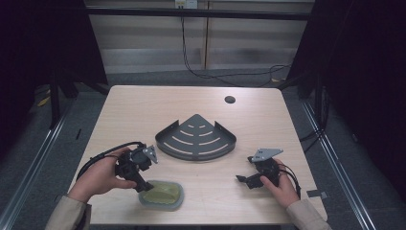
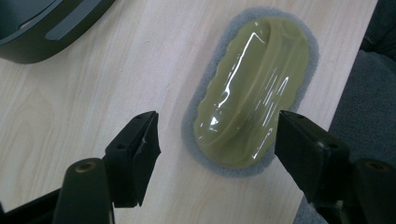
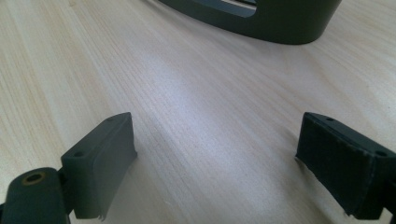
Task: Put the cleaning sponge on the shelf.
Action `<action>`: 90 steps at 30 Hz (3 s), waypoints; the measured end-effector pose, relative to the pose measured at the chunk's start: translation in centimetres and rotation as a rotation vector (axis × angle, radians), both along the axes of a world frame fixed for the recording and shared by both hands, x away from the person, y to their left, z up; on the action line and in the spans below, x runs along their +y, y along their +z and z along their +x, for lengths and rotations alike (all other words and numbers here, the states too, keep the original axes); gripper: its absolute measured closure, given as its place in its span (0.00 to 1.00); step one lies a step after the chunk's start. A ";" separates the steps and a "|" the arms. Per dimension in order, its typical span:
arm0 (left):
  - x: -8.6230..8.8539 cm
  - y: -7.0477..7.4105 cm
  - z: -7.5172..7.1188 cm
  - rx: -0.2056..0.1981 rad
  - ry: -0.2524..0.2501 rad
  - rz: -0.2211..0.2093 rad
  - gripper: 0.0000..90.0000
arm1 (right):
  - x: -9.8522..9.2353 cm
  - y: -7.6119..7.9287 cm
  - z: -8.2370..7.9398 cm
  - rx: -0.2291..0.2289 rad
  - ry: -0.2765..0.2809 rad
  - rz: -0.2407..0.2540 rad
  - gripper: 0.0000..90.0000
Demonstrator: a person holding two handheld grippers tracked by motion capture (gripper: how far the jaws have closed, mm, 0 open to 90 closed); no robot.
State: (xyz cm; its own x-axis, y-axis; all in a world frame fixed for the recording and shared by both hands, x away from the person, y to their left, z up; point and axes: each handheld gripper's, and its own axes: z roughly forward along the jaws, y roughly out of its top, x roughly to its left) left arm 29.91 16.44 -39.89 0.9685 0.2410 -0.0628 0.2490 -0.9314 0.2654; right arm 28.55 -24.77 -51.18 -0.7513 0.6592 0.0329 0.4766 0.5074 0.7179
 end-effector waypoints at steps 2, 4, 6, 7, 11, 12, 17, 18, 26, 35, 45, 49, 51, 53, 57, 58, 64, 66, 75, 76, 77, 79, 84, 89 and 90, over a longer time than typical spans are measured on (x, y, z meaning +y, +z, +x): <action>-0.1 0.0 0.0 0.001 -0.009 -0.001 0.34 | 0.0 0.0 0.0 0.000 0.000 0.000 0.12; -0.4 0.0 -0.1 0.004 -0.028 -0.003 0.35 | 0.0 0.0 0.0 -0.001 0.001 0.000 0.12; -0.6 -0.1 -0.2 0.006 -0.034 -0.003 0.36 | 0.0 0.0 0.0 0.000 0.000 0.000 0.12; -0.7 -0.1 -0.2 0.007 -0.036 0.001 0.37 | 0.0 0.0 0.0 0.000 0.000 0.000 0.12; -0.8 -0.3 -0.4 0.012 -0.045 0.003 0.39 | 0.0 0.0 0.0 -0.001 0.000 0.000 0.12; -0.8 -0.3 -0.4 0.015 -0.050 0.007 0.40 | 0.0 0.0 0.0 0.000 0.000 0.000 0.12; -1.0 -0.5 -0.7 0.025 -0.069 0.011 0.41 | 0.0 0.0 0.0 0.001 0.000 0.000 0.12; -1.1 -0.5 -0.7 0.031 -0.075 0.015 0.42 | 0.0 0.0 0.0 0.000 0.000 0.000 0.12; -1.7 -1.5 -0.8 0.046 -0.102 0.015 0.48 | 0.0 0.0 0.0 -0.001 0.000 0.000 0.12; -2.5 -1.9 -1.1 0.047 -0.164 0.036 0.73 | 0.0 0.0 0.0 -0.002 0.001 0.001 0.12; -2.8 -1.3 -1.0 0.064 -0.145 0.055 0.79 | 0.0 0.0 0.0 -0.001 0.001 0.001 0.12; -2.4 -0.8 -0.7 0.068 -0.102 0.054 0.79 | 0.0 0.0 0.0 -0.001 0.001 0.001 0.12; -2.1 -0.6 -0.6 0.064 -0.084 0.049 0.79 | 0.0 0.0 0.0 -0.001 0.001 0.001 0.12; -1.8 -0.4 -0.4 0.067 -0.065 0.046 0.79 | 0.0 0.0 0.0 0.001 0.000 0.001 0.12; -1.3 0.2 0.0 0.073 -0.032 0.043 0.79 | 0.0 0.0 0.0 -0.001 0.001 0.001 0.12; -1.1 0.3 0.2 0.073 -0.027 0.042 0.79 | 0.0 0.0 0.0 -0.001 0.001 0.000 0.12; -0.4 1.0 1.0 0.082 0.027 0.036 0.79 | 0.0 0.0 0.0 0.000 0.000 0.001 0.12; -0.3 1.2 1.2 0.083 0.040 0.040 0.79 | 0.0 0.0 0.0 -0.001 0.001 0.001 0.12; 0.1 2.0 2.1 0.087 0.083 0.054 0.79 | 0.0 0.0 0.0 0.000 0.001 0.001 0.12; 0.2 2.1 2.1 0.087 0.095 0.048 0.79 | 0.0 0.0 0.0 -0.001 0.001 0.001 0.12; 0.2 2.2 2.2 0.086 0.104 0.046 0.79 | 0.0 0.0 0.0 -0.001 0.001 0.001 0.12; 0.3 2.4 2.4 0.088 0.107 0.053 0.79 | 0.0 0.0 0.0 -0.001 0.001 0.001 0.12; 0.6 2.8 2.9 0.091 0.150 0.043 0.79 | 0.0 0.0 0.0 -0.001 0.001 0.001 0.12; 0.7 3.2 3.3 0.090 0.165 0.045 0.79 | 0.0 0.0 0.0 -0.001 0.001 0.001 0.12; 0.7 3.3 3.5 0.094 0.169 0.052 0.79 | 0.0 0.0 0.0 -0.001 0.001 0.001 0.12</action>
State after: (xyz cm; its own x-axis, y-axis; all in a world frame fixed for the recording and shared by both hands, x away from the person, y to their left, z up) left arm 33.42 17.11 -36.58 0.9045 0.4050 -0.1338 0.4243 -0.8861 0.1863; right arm 28.57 -24.78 -51.18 -0.7520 0.6584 0.0329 0.4756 0.5074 0.7186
